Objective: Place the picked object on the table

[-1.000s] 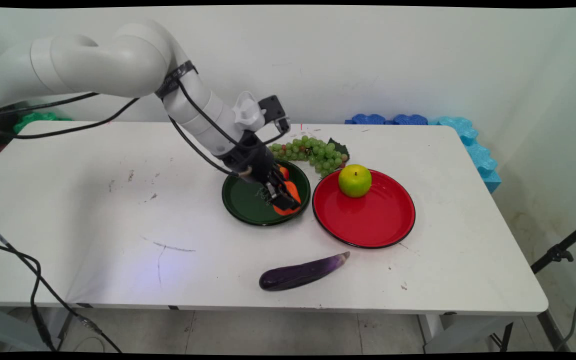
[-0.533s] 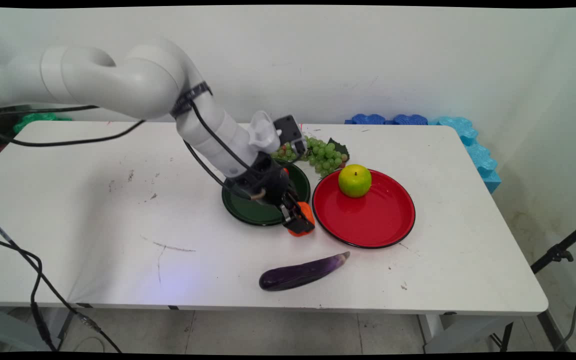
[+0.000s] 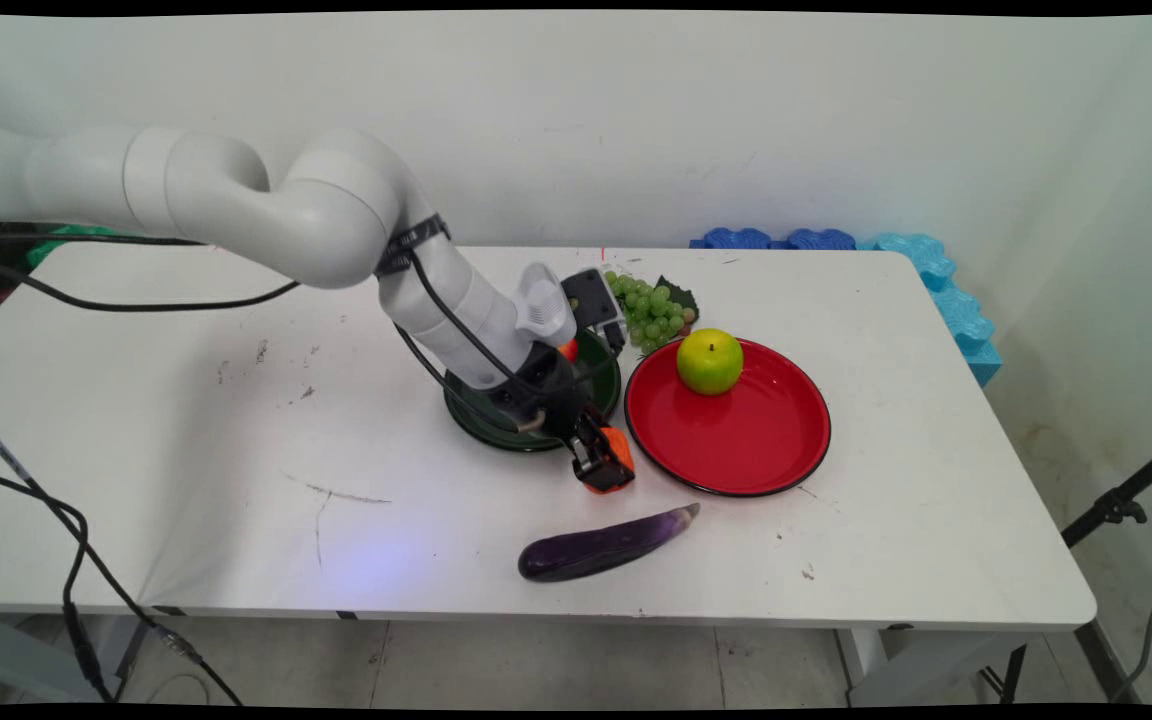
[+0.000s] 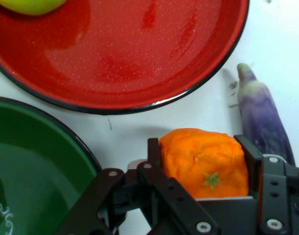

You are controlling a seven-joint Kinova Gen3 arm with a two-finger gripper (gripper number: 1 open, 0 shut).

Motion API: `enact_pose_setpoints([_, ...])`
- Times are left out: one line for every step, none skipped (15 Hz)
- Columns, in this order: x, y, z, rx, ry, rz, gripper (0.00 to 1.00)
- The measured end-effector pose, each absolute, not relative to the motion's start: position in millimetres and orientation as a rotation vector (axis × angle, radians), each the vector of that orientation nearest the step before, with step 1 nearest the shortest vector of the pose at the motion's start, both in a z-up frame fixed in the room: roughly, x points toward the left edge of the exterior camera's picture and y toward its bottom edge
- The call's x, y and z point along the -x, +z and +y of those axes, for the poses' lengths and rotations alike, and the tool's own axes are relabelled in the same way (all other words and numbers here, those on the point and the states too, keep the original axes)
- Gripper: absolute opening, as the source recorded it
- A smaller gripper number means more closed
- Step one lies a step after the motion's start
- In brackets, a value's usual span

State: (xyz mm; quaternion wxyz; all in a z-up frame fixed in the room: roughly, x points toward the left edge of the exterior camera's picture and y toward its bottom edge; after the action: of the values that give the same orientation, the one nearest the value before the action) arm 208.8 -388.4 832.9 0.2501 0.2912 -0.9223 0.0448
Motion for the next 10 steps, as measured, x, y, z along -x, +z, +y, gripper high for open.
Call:
enact_pose_setpoints([-208.3,830.0,-388.4,-0.796,0.125,-2.512,0.00])
enact_pose_setpoints([-207.5,827.4,-388.5,-0.799,0.127,-2.512,0.00])
enact_pose_setpoints([-206.7,824.9,-388.6,-0.803,0.129,-2.513,0.00])
enact_pose_setpoints([-206.0,823.0,-388.5,-0.806,0.130,-2.513,0.00])
enact_pose_setpoints([-205.0,820.9,-388.4,-0.810,0.132,-2.513,0.00])
enact_pose_setpoints([-204.2,819.7,-388.2,-0.812,0.133,-2.513,0.00])
enact_pose_setpoints([-203.4,818.7,-387.9,-0.815,0.134,-2.512,0.00])
enact_pose_setpoints([-202.5,818.0,-387.9,-0.816,0.135,-2.511,0.00])
enact_pose_setpoints([-201.8,817.5,-387.8,-0.818,0.136,-2.510,0.00])
enact_pose_setpoints([-201.5,817.3,-387.8,-0.820,0.137,-2.509,1.00])
